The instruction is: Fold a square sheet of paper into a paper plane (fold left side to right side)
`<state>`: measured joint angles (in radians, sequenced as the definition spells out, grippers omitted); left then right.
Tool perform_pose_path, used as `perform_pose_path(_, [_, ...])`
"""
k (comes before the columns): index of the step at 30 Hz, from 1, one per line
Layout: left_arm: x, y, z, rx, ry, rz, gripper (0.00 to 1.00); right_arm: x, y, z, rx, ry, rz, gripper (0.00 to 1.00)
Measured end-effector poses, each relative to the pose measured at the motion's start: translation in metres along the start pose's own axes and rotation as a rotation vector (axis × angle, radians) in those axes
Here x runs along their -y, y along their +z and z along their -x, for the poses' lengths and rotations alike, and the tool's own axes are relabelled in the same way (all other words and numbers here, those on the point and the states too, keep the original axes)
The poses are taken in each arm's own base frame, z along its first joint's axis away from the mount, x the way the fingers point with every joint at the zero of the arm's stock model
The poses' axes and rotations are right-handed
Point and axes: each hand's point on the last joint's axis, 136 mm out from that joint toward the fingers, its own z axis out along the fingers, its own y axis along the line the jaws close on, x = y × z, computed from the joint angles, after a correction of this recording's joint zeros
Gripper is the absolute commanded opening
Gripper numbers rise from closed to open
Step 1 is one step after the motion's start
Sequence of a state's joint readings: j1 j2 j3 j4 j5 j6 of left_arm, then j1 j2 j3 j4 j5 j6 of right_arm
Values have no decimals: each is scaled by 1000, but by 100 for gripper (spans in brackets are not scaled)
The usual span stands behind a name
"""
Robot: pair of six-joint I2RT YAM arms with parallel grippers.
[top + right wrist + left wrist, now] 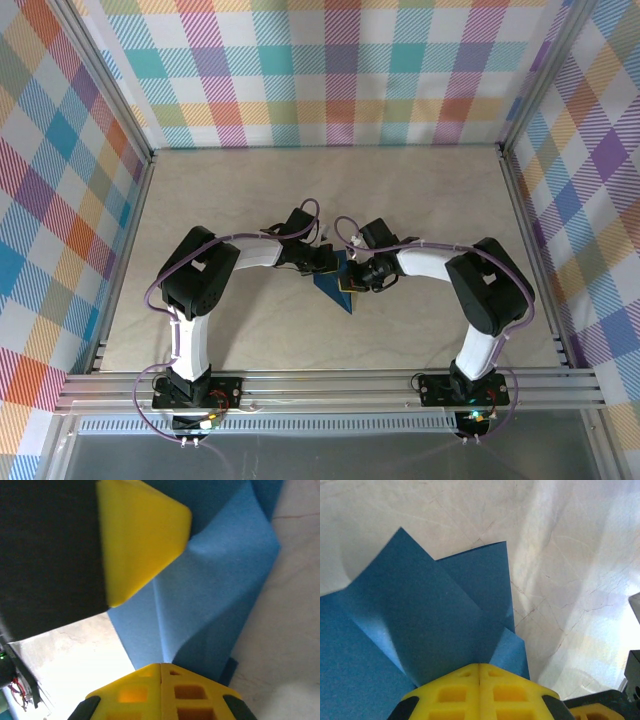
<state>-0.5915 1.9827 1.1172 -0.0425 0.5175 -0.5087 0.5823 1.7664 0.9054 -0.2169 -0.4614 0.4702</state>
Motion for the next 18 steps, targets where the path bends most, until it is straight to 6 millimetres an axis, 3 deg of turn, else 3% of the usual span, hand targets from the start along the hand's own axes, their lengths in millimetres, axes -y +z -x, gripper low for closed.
perform_pose_path(18, [-2,-8,-2,23,-13,5,0,12,4,-5,-11,-30,-72,0])
